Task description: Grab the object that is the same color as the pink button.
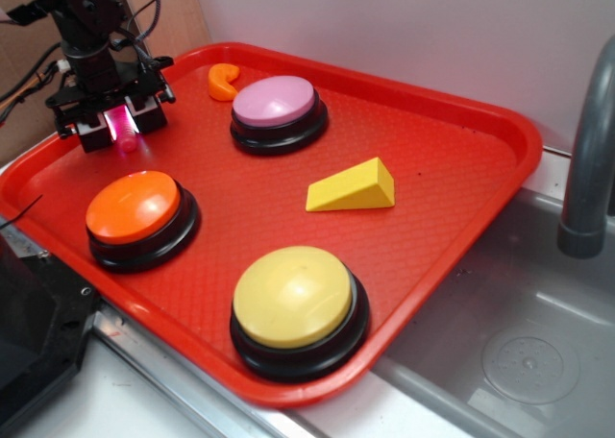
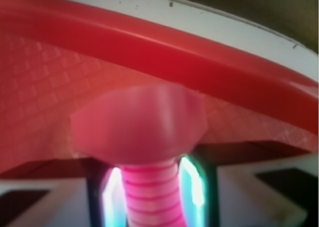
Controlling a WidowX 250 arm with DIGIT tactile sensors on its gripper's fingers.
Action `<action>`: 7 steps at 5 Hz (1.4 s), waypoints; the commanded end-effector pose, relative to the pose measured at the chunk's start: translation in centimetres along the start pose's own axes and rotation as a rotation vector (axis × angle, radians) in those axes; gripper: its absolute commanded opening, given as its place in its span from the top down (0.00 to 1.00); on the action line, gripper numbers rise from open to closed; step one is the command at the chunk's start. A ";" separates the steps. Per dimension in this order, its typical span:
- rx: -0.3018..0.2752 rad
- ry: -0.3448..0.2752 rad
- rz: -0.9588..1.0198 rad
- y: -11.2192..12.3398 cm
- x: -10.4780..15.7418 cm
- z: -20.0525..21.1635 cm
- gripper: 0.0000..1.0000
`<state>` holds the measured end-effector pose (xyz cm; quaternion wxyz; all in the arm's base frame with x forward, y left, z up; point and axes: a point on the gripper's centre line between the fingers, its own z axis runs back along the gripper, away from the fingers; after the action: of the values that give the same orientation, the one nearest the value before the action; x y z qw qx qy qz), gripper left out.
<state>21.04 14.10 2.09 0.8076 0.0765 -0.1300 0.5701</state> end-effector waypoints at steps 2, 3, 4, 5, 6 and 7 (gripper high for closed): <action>-0.120 -0.003 -0.291 -0.4 1.5 6.7 1.00; -0.140 0.051 -0.464 -0.8 2.0 11.3 1.00; -0.182 0.142 -0.654 -2.1 0.8 14.9 1.00; -0.254 0.223 -0.786 -3.0 -1.4 17.7 1.00; -0.283 0.273 -0.874 -3.6 -3.9 20.1 1.00; -0.322 0.287 -0.955 -3.9 -5.7 21.5 1.00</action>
<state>20.19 0.52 19.16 0.9891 -0.0752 -0.0224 0.1247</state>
